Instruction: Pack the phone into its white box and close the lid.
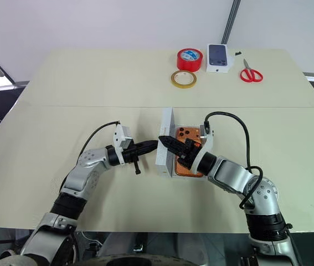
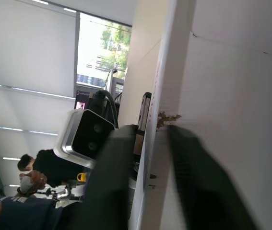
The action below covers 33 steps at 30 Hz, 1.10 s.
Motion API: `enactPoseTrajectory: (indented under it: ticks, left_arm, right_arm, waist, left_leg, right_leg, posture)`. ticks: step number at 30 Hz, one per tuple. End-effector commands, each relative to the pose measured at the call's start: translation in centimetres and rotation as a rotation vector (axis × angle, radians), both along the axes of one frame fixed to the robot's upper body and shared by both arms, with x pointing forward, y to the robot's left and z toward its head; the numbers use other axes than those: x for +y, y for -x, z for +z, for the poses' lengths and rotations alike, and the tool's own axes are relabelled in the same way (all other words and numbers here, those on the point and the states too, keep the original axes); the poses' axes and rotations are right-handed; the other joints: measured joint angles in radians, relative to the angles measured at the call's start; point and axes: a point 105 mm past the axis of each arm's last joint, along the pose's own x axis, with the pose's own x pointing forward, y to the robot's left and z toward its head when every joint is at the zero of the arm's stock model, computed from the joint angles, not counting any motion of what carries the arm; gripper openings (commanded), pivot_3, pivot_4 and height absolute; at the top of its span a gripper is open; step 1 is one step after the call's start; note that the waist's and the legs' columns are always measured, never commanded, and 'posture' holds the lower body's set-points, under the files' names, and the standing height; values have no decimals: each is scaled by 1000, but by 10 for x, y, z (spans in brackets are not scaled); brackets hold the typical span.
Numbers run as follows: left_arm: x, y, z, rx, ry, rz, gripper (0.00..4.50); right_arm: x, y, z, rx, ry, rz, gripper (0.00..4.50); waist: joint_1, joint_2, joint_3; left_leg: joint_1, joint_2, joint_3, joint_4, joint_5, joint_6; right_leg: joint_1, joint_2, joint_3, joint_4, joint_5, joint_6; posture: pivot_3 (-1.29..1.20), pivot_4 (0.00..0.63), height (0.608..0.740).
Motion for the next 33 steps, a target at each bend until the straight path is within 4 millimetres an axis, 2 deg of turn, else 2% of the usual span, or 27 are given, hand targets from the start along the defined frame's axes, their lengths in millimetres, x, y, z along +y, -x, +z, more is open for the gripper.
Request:
enactPoseTrajectory:
  ticks: [1,2,5,8,12,13,17,19,20,21,22,23,25,29,33]
  left_arm:
    - [-10,-2,11,-51,19,-24,0]
    - [-13,-2,11,-52,23,-30,0]
    - [-24,-4,11,-52,31,-47,0]
    - [-39,-6,11,-44,48,-70,0]
    - [-57,-6,12,-36,63,-110,0]
    - [-63,-4,10,-33,58,-130,0]
    - [-72,0,7,-31,32,-169,0]
    - [-68,-1,10,-22,28,-173,0]
    - [-62,-4,13,-24,27,-160,0]
    - [-58,-6,15,-26,27,-151,0]
    - [-51,-9,17,-37,19,-133,0]
    - [-43,-13,19,-48,11,-107,0]
    - [-32,-20,21,-62,-7,-61,0]
    - [-16,-35,14,-55,-77,33,0]
    - [-24,-35,2,-11,-96,25,0]
  right_arm:
    - [-18,0,10,-78,54,-35,2947]
    - [-27,0,11,-101,91,-51,3438]
    - [-53,9,14,-160,169,-62,3438]
    - [-89,15,18,-186,243,-102,3438]
    - [-123,7,22,-279,431,-190,3438]
    - [-132,-3,23,-338,529,-243,3438]
    - [-140,-18,17,-465,733,-294,3438]
    - [-139,-20,7,-491,810,-284,2924]
    - [-138,-19,-1,-542,940,-246,2525]
    - [-137,-18,-7,-588,1031,-208,1915]
    - [-136,-19,-11,-632,1111,-185,1609]
    - [-135,-20,-14,-669,1167,-176,1102]
    - [-130,-22,-14,-704,1165,-188,69]
    - [-120,-27,-9,-767,1164,-207,69]
    - [-111,-28,-11,-813,1194,-170,69]
  waist:
    - [1,0,0]
    - [2,0,0]
    - [13,0,0]
    - [23,-1,1]
    - [22,-2,1]
    - [21,-2,1]
    - [21,-2,1]
    - [23,-2,1]
    - [23,-2,1]
    - [22,-1,1]
    - [22,-1,1]
    - [22,-2,1]
    - [19,-1,1]
    - [22,-1,1]
    - [26,-1,1]
  left_leg:
    - [0,0,0,0,0,0]
    - [-1,0,0,0,0,0]
    - [-1,0,0,0,0,1]
    - [-1,0,0,0,-1,1]
    - [-2,0,0,1,-1,1]
    - [-1,0,1,1,-1,1]
    - [-1,0,1,0,-1,1]
    - [-1,0,0,0,-1,1]
    - [-1,0,0,0,-1,1]
    - [-1,0,0,0,-1,1]
    - [-1,0,0,0,-1,1]
    - [-1,0,0,0,-1,1]
    - [-1,0,0,0,0,1]
    - [0,0,0,0,0,0]
    - [0,0,0,0,0,0]
  right_leg:
    - [0,0,0,0,0,0]
    - [0,0,0,0,0,0]
    - [0,0,0,-1,0,0]
    - [0,0,0,-2,0,0]
    - [0,0,0,-2,0,0]
    - [0,0,0,-2,0,0]
    - [0,1,0,-1,0,0]
    - [0,2,0,-1,0,0]
    - [0,2,0,-1,0,0]
    - [0,2,-1,-1,0,0]
    - [0,2,0,-1,0,0]
    - [0,2,0,-1,0,0]
    - [-1,2,0,-1,0,0]
    - [0,2,0,0,0,0]
    - [0,1,0,-1,0,0]
  posture:
    - [0,150,740]
    - [0,150,740]
    - [0,150,740]
    - [0,150,740]
    - [0,150,740]
    - [0,150,740]
    - [0,150,740]
    - [0,150,740]
    - [0,150,740]
    - [0,150,740]
    - [0,150,740]
    - [0,150,740]
    - [0,150,740]
    - [0,150,740]
    - [0,150,740]
